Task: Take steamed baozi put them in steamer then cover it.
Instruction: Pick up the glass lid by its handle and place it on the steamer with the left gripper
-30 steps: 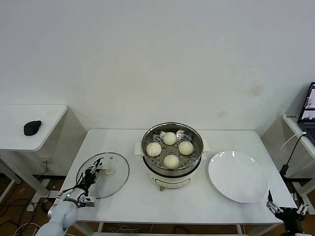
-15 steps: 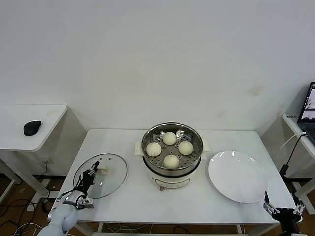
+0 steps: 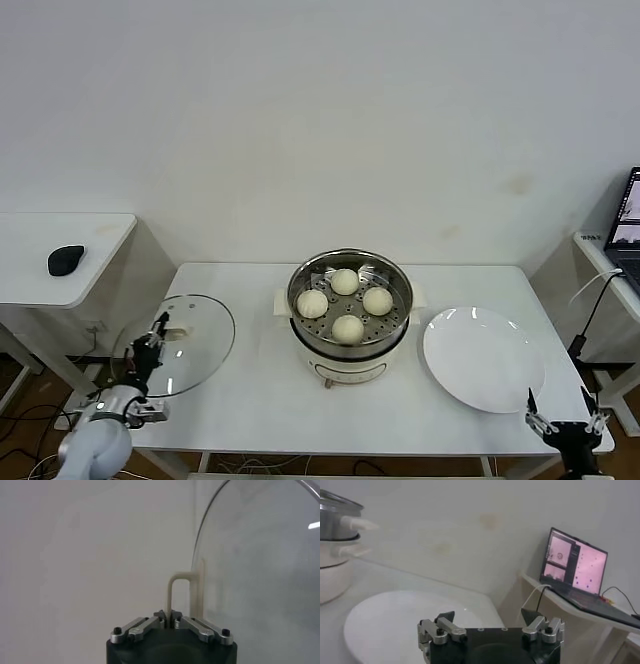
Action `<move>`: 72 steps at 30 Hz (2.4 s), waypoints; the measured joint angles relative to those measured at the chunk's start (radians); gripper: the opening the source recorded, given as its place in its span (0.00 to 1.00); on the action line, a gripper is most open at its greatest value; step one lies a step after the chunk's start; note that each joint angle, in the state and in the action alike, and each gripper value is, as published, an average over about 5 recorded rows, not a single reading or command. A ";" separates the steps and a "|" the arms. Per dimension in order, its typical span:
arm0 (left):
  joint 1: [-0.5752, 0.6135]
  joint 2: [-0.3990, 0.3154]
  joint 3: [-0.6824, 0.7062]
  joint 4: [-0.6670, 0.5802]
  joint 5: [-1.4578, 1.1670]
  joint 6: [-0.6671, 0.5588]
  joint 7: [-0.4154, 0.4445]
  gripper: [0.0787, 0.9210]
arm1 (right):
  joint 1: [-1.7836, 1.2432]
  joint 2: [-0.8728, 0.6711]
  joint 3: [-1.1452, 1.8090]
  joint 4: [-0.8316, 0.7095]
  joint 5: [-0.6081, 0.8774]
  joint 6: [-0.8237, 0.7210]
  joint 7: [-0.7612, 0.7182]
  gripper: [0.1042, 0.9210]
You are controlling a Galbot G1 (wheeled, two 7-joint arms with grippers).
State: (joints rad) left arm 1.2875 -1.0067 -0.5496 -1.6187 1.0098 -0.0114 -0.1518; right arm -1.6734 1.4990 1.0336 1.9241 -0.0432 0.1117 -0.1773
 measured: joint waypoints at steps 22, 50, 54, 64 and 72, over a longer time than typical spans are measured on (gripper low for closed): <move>-0.141 0.033 0.248 -0.344 -0.048 0.302 0.209 0.07 | 0.049 0.025 -0.115 -0.033 -0.098 0.025 0.039 0.88; -0.430 -0.424 0.614 -0.140 0.379 0.471 0.428 0.07 | 0.105 0.031 -0.166 -0.119 -0.194 0.040 0.085 0.88; -0.436 -0.463 0.622 -0.105 0.414 0.471 0.433 0.07 | 0.107 0.029 -0.168 -0.126 -0.195 0.043 0.086 0.88; -0.443 -0.543 0.629 -0.039 0.487 0.470 0.434 0.07 | 0.111 0.027 -0.174 -0.142 -0.199 0.048 0.088 0.88; -0.451 -0.571 0.629 -0.004 0.516 0.468 0.428 0.07 | 0.110 0.028 -0.178 -0.152 -0.204 0.052 0.089 0.88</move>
State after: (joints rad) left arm 0.8369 -1.5774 0.0793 -1.6222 1.5255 0.4564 0.2762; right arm -1.5631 1.5272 0.8554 1.7725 -0.2472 0.1639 -0.0887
